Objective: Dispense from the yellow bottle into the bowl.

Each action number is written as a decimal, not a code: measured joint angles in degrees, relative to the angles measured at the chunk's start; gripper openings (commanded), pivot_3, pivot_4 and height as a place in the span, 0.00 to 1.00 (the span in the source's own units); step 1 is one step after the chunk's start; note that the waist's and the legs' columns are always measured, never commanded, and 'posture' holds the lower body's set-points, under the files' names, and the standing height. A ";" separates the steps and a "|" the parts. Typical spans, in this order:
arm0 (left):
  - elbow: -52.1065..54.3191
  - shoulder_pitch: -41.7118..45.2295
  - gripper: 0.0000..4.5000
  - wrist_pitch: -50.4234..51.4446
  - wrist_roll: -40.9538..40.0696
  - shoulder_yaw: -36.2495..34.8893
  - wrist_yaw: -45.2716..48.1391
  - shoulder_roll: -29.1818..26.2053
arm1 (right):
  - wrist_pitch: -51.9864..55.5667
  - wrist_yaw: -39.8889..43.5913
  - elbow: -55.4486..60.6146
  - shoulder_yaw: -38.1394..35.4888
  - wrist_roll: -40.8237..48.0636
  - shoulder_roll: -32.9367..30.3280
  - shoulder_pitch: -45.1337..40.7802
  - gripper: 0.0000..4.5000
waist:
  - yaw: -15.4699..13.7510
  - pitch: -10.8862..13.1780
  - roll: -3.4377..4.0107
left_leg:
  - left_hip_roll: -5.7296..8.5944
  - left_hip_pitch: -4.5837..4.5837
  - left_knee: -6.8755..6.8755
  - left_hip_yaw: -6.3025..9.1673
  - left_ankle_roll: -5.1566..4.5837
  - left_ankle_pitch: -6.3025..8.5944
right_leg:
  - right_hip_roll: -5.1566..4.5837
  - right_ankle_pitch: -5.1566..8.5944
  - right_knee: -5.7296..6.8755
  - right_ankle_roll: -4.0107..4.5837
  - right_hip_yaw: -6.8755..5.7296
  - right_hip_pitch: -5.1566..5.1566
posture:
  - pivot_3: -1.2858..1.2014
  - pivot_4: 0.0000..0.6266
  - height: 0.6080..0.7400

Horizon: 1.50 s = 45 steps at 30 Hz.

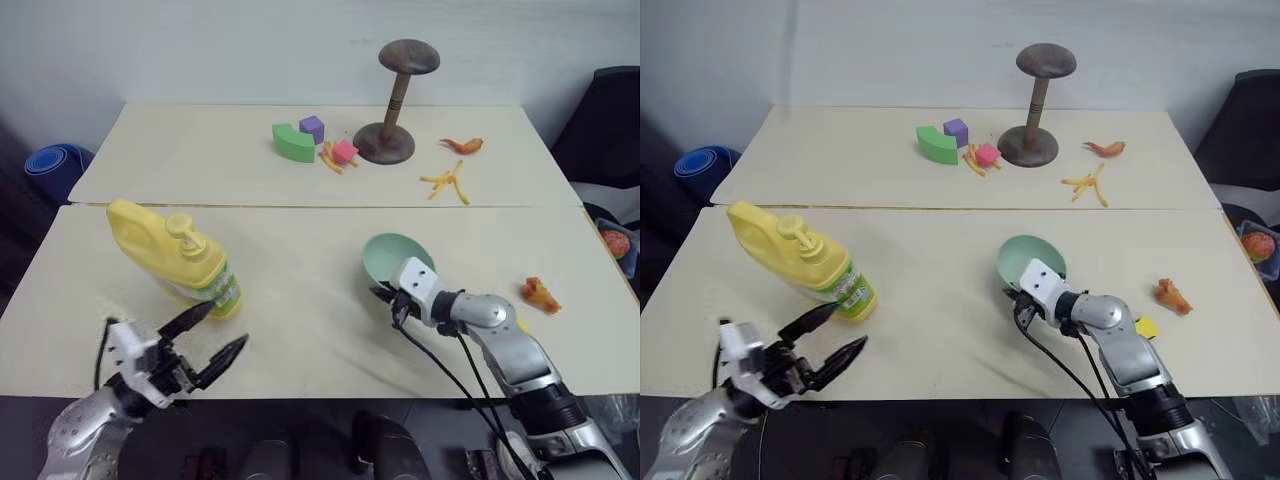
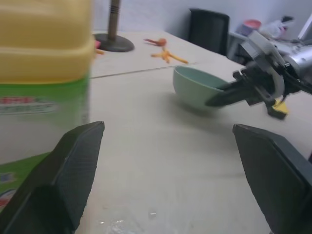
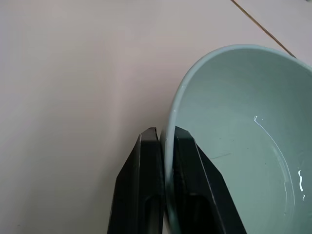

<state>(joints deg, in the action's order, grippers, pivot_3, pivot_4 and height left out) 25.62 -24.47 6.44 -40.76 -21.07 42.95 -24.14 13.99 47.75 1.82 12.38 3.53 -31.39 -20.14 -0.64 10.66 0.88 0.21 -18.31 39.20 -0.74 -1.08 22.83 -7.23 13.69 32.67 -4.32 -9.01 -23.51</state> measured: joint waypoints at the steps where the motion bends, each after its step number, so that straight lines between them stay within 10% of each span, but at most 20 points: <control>1: 0.45 -0.25 0.80 0.23 -0.78 -0.70 -0.41 0.17 | -0.32 0.67 0.10 0.06 0.07 -0.23 -0.28 0.00 | -0.02 0.00 0.00 | 0.00 0.00 0.00 0.00 0.00 0.00 | 0.00 0.00 -0.03 0.00 0.00 0.00 | 0.52 0.24 1.00; 13: 3.12 11.20 0.00 11.89 -27.81 -20.63 -7.50 -17.54 | 0.04 29.17 7.20 11.51 5.67 -2.89 -23.61 0.00 | -0.57 0.02 -0.16 | 0.04 -0.01 0.02 0.23 0.16 -0.09 | 0.12 0.05 0.29 0.10 -0.11 0.02 | 0.52 0.24 1.00; 26: -6.18 31.03 0.00 17.83 -20.58 -8.96 -2.63 -23.90 | 8.79 31.82 5.74 17.25 6.17 7.80 -37.57 0.00 | 1.04 0.01 -0.19 | -0.06 -0.03 0.01 0.15 0.35 -0.16 | 0.61 0.02 0.31 0.05 -0.01 -0.08 | 0.52 0.24 1.00; 45: -5.76 32.44 0.00 16.55 -9.43 -3.72 -2.89 -20.81 | 13.95 31.40 6.43 17.42 6.10 10.41 -38.99 0.00 | 0.89 -0.07 0.01 | -0.06 0.21 0.01 0.13 0.47 -0.21 | 0.53 0.06 0.63 0.13 0.15 -0.02 | 0.52 0.24 1.00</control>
<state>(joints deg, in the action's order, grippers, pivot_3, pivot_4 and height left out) 19.86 7.98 23.00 -50.19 -24.79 40.06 -44.95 27.94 79.16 8.26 29.81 9.62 -20.98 -59.13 0.25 10.59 0.89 0.15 -18.09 39.21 -0.60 -0.61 22.62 -6.70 13.75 33.30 -4.19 -8.87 -23.53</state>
